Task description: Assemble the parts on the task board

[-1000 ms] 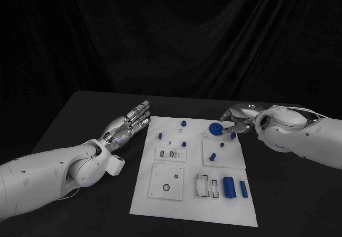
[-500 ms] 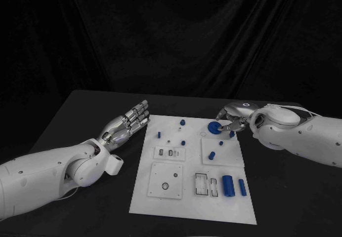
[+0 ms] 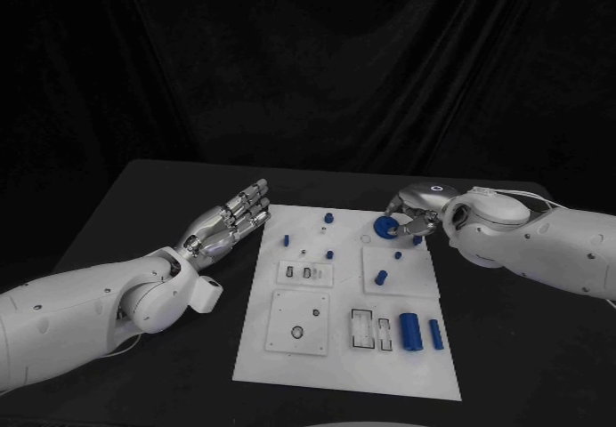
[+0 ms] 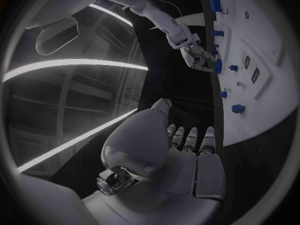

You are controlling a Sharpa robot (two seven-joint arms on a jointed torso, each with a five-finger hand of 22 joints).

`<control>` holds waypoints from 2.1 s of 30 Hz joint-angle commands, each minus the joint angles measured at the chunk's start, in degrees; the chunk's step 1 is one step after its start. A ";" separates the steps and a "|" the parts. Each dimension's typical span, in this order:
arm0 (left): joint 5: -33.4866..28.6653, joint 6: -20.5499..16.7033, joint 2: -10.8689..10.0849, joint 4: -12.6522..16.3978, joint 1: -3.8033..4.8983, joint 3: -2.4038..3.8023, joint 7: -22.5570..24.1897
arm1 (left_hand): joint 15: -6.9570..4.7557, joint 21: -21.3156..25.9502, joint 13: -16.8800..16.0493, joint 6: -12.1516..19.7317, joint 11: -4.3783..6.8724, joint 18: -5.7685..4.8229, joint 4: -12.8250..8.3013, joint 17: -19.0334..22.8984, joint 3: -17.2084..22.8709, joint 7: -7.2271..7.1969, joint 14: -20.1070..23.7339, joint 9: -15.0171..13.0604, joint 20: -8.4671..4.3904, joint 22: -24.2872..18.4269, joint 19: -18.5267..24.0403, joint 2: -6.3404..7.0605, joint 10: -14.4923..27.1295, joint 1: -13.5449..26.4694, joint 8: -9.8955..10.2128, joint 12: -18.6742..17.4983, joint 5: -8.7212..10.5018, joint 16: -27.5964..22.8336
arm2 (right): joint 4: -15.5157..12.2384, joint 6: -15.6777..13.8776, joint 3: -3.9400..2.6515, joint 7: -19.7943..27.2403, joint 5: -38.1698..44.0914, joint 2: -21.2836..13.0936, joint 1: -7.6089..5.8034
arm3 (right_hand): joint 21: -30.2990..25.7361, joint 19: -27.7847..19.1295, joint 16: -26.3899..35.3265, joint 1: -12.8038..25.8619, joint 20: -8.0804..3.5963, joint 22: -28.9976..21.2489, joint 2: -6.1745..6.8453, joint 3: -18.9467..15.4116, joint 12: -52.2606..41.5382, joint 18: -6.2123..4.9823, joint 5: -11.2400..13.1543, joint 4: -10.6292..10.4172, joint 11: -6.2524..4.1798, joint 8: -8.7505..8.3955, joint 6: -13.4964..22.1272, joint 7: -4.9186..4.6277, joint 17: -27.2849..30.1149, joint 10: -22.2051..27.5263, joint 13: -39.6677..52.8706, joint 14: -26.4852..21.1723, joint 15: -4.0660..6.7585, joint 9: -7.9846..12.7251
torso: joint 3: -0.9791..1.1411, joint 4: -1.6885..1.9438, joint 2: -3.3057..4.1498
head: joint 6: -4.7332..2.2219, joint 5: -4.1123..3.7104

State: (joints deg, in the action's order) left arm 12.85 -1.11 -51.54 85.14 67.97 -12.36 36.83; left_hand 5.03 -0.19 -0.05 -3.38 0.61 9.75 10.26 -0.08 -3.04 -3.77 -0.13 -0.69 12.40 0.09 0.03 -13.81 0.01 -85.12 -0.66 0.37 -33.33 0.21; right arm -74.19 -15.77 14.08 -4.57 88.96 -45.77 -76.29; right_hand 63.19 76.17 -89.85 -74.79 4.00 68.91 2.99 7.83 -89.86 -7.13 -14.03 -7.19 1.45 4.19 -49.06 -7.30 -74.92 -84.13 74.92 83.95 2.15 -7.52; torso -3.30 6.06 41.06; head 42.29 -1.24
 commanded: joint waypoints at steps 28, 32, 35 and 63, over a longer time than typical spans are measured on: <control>0.03 1.57 -0.06 0.02 -0.15 0.04 -0.56 | 0.75 0.19 0.05 -0.19 -0.13 0.51 -0.48 0.08 0.48 0.83 0.13 -0.11 0.62 -0.09 -0.03 -0.11 -0.01 -0.09 -0.29 -0.37 -0.32 -0.21 | -1.27 -3.90 -0.10 3.55 -0.44 -0.53 1.26 | 1.26 0.71 -0.15 -5.18 -0.02 2.47 -0.52 4.64 -0.14 1.10 -10.29 5.70 -0.30 7.16 -13.01 2.06 -15.08 -5.87 15.08 6.05 0.23 -7.68 | 0.02 -0.11 -0.02 | 0.08 0.53; 0.03 1.34 -0.09 0.07 -0.15 0.04 -0.72 | 1.01 0.19 0.05 -0.38 -0.36 0.54 -0.66 0.08 0.61 1.08 0.13 -0.15 0.88 -0.09 -0.03 -0.05 -0.01 0.01 -0.34 -0.37 -0.34 -0.21 | -3.13 -4.46 -0.16 3.52 -1.02 -1.14 0.53 | 1.55 0.90 -0.15 -5.11 -0.11 2.73 -0.48 4.62 -0.14 1.16 -10.58 5.76 -0.40 7.30 -12.93 2.13 -15.08 -5.87 15.08 6.05 0.32 -8.02 | 0.00 -0.17 -0.02 | 0.14 0.79; 0.03 1.32 -0.11 0.10 -0.15 0.04 -0.79 | 1.11 0.19 0.05 -0.43 -0.41 0.54 -0.71 0.08 0.64 1.16 0.13 -0.16 0.97 -0.09 -0.03 -0.03 -0.01 0.05 -0.35 -0.37 -0.36 -0.21 | -4.49 -4.48 -0.18 3.50 -1.80 -1.42 -0.14 | 1.65 1.02 -0.15 -4.85 -0.21 2.85 -0.47 4.55 -0.14 1.19 -10.78 5.66 -0.47 7.42 -12.83 2.20 -15.08 -5.87 15.08 6.05 0.40 -8.38 | -0.04 -0.13 -0.03 | 0.18 0.77; 0.03 2.24 0.49 -0.10 -0.16 0.04 -1.47 | 1.60 0.17 0.05 -0.52 -0.64 0.57 -0.99 0.08 0.89 1.39 0.13 -0.17 1.28 -0.07 -0.05 -0.03 -0.01 0.17 -0.37 -0.37 -0.38 -0.21 | -1.59 0.18 -0.24 4.48 -5.40 9.96 -1.43 | 1.44 1.19 -0.15 -3.62 -0.40 3.09 -0.42 4.45 -0.14 1.21 -9.28 5.12 -0.40 6.73 -10.78 2.00 -15.08 -5.87 15.08 6.05 0.45 -9.67 | -0.04 0.09 -0.01 | 0.53 0.28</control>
State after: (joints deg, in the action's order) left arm 12.87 0.24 -51.21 84.93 67.87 -12.37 34.93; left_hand 6.26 -0.19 -0.05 -3.99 0.20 9.75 9.48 -0.05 -2.25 -2.75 -0.13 -0.78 13.20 0.08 0.04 -13.81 0.01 -85.12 -0.66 0.37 -33.56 0.21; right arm -76.28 -16.87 13.87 -0.35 83.83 -36.14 -77.94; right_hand 64.57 77.10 -89.85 -79.05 3.48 71.93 2.49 12.14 -89.86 -6.24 -23.63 -1.72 1.33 7.06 -56.05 -8.49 -74.91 -84.04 74.91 83.95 2.15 -1.80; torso -3.36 6.15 41.08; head 42.83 -1.10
